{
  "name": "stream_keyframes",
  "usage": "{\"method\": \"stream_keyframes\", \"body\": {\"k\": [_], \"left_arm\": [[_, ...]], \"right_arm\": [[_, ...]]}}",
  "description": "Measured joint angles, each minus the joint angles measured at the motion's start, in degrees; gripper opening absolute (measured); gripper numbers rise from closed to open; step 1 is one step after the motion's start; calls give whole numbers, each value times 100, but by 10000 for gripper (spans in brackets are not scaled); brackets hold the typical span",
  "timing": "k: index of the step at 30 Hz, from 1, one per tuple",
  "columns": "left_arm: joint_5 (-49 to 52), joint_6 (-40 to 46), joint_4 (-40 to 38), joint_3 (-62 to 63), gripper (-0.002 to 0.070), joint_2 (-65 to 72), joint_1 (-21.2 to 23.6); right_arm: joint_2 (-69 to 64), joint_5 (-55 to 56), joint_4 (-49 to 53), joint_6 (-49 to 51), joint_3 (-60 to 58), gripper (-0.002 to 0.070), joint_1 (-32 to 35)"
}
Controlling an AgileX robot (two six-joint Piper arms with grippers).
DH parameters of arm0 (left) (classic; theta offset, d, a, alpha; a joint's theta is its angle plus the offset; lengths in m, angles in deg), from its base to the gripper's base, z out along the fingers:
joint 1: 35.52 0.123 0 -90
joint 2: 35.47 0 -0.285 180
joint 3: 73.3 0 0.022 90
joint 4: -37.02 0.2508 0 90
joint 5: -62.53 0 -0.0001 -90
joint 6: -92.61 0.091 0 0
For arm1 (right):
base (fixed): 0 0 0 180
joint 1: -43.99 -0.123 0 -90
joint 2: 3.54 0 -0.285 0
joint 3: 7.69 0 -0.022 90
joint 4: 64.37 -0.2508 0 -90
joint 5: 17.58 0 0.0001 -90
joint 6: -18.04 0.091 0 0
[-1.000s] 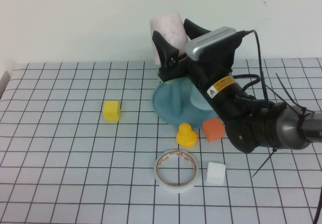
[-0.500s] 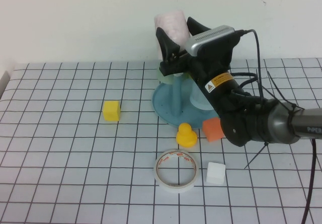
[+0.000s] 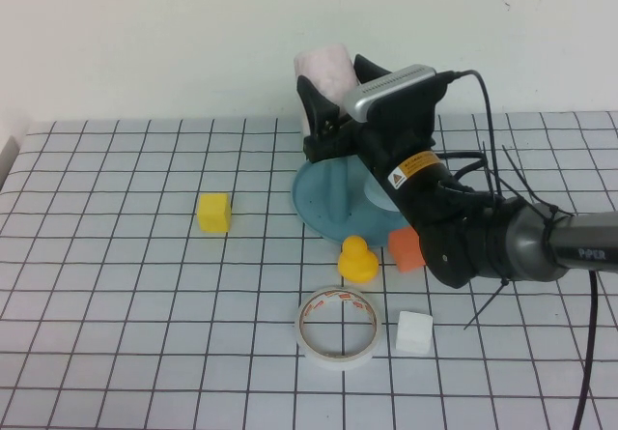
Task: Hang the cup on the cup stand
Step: Place the cup on the cup holder
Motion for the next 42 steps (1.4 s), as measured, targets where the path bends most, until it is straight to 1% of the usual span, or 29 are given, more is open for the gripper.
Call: {"method": "stream_keyframes", "body": {"k": [7, 12, 19, 28, 42], "left_arm": [[0, 0, 0, 0, -1, 0, 0], [0, 0, 0, 0, -1, 0, 0], [0, 0, 0, 0, -1, 0, 0], [0, 0, 0, 0, -1, 0, 0], [0, 0, 0, 0, -1, 0, 0]], "right_arm": [[26, -234, -4, -101, 0, 573, 0], [237, -272, -117, -213, -246, 573, 0], [365, -709, -151, 46, -354, 574, 0], [552, -1129, -151, 73, -370, 591, 0], [854, -2042, -132, -316, -401, 592, 0]]}}
